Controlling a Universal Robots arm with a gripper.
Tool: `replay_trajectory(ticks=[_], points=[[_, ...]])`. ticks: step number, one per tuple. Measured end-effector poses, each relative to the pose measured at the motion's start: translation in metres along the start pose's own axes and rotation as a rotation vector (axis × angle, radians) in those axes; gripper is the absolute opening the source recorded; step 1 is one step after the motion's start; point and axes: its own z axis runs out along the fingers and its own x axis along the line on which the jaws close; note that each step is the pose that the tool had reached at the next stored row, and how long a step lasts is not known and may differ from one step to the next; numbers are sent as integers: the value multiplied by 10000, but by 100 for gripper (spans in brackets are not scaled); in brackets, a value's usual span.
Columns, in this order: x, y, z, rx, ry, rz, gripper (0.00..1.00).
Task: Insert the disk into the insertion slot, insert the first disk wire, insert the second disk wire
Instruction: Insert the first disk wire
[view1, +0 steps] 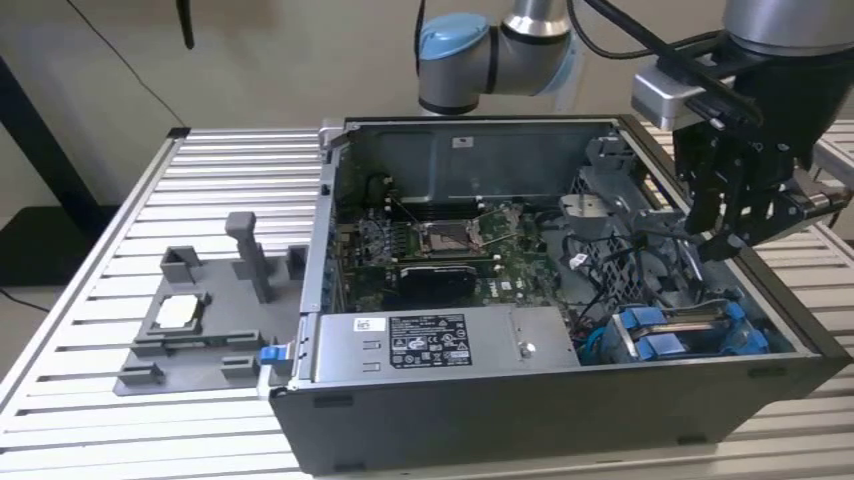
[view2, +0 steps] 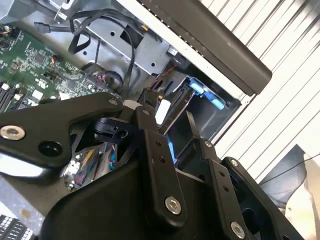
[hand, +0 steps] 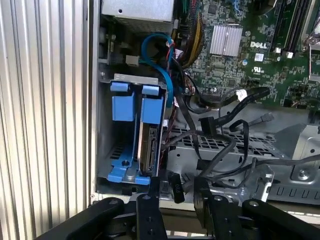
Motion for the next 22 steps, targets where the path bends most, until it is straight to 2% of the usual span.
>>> replay_trajectory(ticks=[2,6,7,8,9,11,17,19,20,22], points=[[-11,19,5,22,56,-12,41],[-13,22,10,33,88,-21,41],[-15,22,9,32,114,-27,41],[-19,23,12,34,177,-39,41],[-20,25,21,57,214,-46,41],[-21,27,36,73,252,-56,41],[-45,29,53,138,272,-55,41],[-48,29,54,139,274,-57,32],[-48,29,54,139,276,-57,32],[-49,29,53,138,278,-56,20]])
